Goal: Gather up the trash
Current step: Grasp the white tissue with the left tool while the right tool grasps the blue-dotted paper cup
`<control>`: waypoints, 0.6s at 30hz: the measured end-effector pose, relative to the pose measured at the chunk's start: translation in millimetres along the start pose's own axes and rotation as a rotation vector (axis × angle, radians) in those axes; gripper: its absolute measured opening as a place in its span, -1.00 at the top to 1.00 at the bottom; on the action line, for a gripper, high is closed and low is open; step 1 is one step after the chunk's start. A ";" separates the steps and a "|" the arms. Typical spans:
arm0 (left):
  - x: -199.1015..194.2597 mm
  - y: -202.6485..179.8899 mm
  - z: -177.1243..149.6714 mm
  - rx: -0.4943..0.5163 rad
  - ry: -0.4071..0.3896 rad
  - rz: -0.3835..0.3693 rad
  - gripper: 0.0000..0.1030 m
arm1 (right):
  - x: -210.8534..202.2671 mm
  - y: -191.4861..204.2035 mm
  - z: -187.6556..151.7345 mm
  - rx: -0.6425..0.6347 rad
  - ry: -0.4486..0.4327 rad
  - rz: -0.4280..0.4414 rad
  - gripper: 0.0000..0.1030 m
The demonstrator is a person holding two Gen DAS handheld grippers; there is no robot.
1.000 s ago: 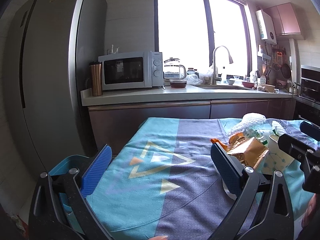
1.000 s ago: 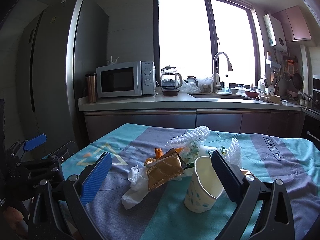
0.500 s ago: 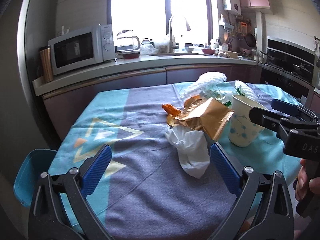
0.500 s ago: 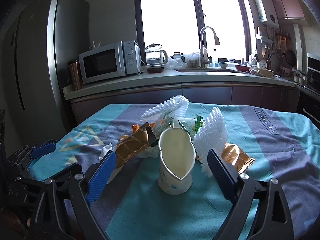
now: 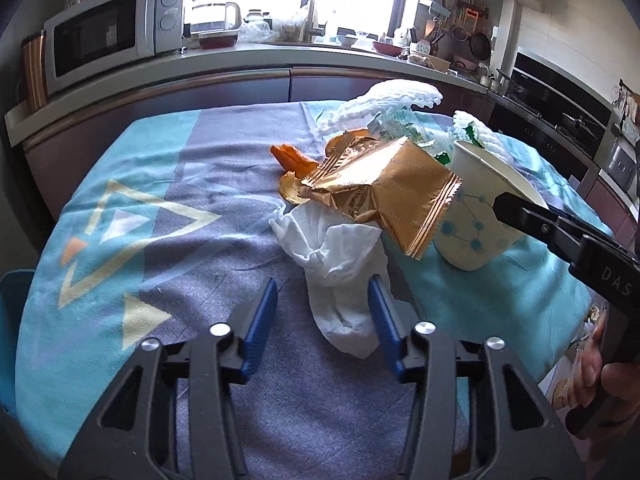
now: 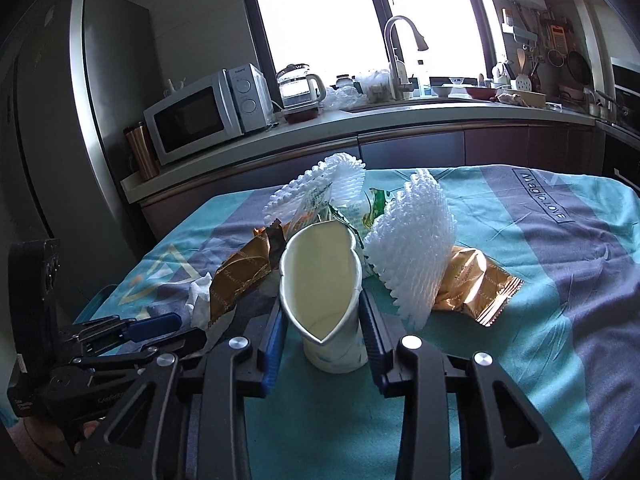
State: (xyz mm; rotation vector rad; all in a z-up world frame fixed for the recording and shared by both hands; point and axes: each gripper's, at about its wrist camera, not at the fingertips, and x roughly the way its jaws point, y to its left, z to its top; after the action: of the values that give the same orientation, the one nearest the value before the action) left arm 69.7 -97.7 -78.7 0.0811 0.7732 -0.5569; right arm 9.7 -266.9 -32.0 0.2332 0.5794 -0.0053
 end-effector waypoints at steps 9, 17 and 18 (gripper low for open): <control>-11.0 9.7 -1.6 -0.021 -0.010 -0.040 0.98 | -14.6 0.1 3.3 0.006 -0.035 0.041 0.40; -23.0 13.7 3.5 -0.021 -0.046 -0.037 -0.02 | -29.0 7.6 4.3 -0.010 -0.051 0.077 0.41; -22.4 12.9 4.9 -0.011 -0.051 -0.036 -0.04 | -29.5 8.1 4.1 -0.012 -0.052 0.079 0.41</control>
State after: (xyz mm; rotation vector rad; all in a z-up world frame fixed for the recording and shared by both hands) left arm 66.4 -78.0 -61.6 0.0426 0.7287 -0.5865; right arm -12.2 -261.7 -10.8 0.2439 0.5184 0.0683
